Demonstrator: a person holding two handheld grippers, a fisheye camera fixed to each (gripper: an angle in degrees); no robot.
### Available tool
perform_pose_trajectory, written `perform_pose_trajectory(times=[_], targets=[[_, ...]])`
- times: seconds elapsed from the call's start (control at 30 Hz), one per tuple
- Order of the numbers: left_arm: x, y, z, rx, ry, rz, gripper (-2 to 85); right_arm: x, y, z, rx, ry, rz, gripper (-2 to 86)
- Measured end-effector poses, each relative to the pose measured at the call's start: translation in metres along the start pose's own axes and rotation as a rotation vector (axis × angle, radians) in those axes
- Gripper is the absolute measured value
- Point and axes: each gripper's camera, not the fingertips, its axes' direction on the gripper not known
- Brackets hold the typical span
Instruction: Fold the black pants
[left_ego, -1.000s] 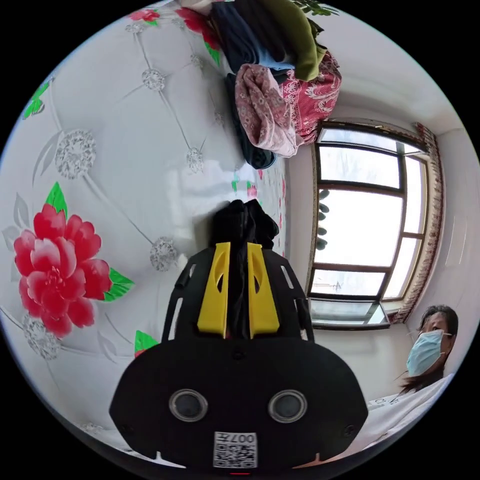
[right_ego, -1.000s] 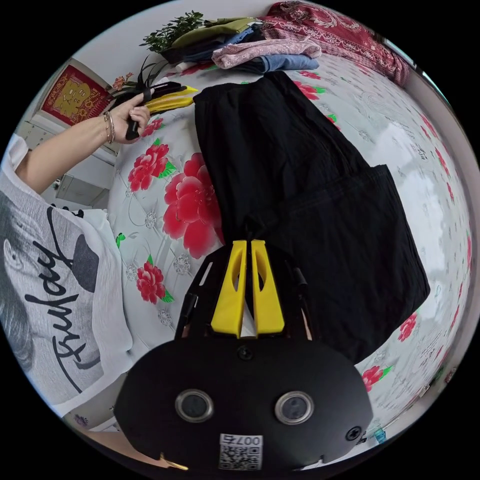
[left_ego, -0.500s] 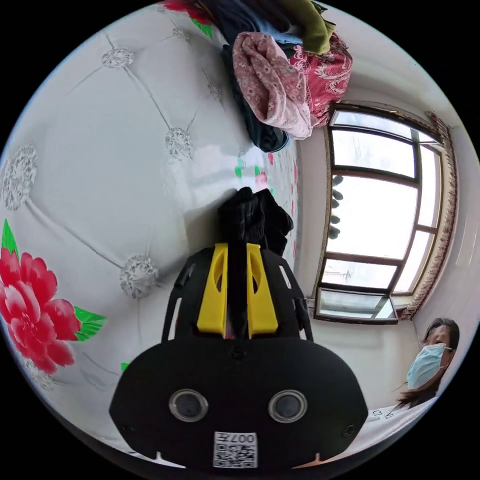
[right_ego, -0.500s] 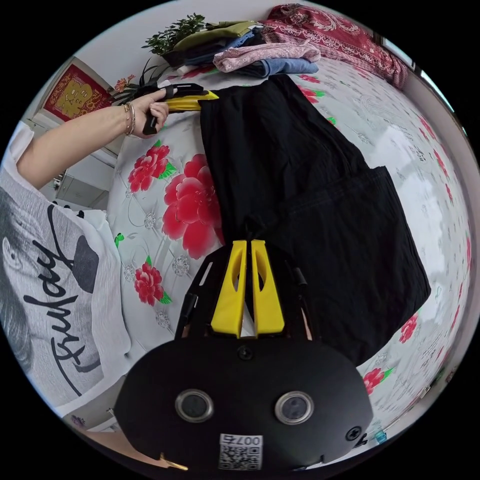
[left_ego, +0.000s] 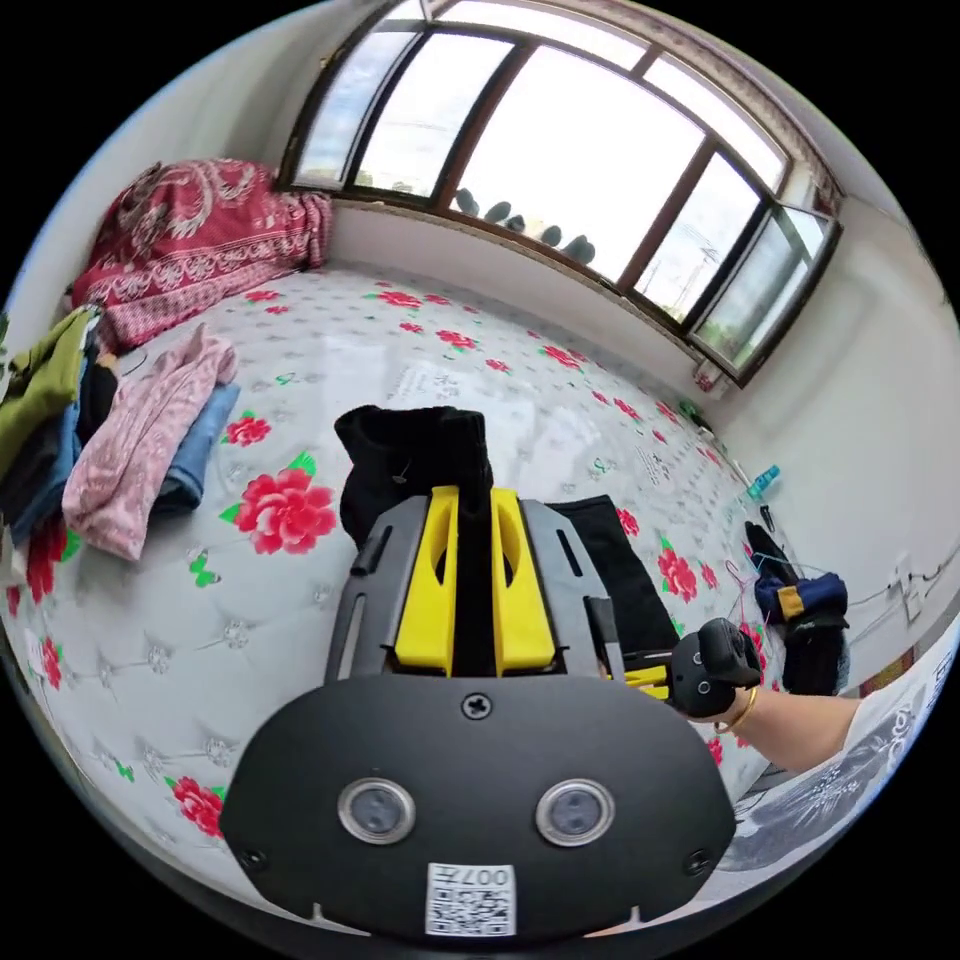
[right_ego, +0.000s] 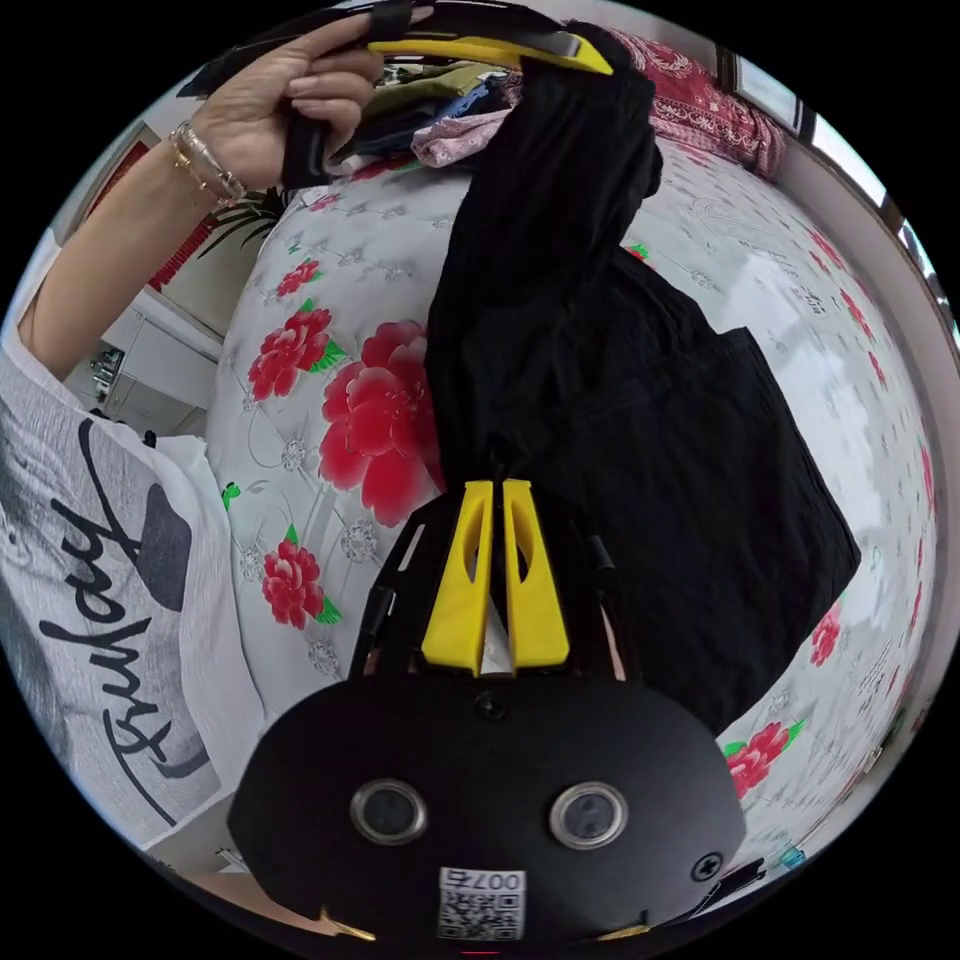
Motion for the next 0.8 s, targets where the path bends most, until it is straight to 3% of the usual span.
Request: perform_pose_trajectory(times=[0.2, 0.37, 0.57, 0.8], targets=[[0.159, -0.003, 0.069, -0.097, 0.129, 0.407, 4.4, 0.012, 0.048, -0.032, 0.132, 0.004, 0.095, 2.5], [0.244, 0.043, 0.141, -0.24, 0.148, 0.591, 5.1, 0.034, 0.125, -0.061, 0.196, -0.067, 0.303, 4.0], [0.279, 0.071, 0.179, -0.327, 0.139, 0.634, 7.9, 0.078, 0.201, -0.093, 0.235, -0.052, 0.54, 5.1], [0.246, 0.027, 0.108, -0.255, 0.332, 0.517, 6.6, 0.151, 0.222, -0.149, 0.382, 0.064, 0.655, 6.2]])
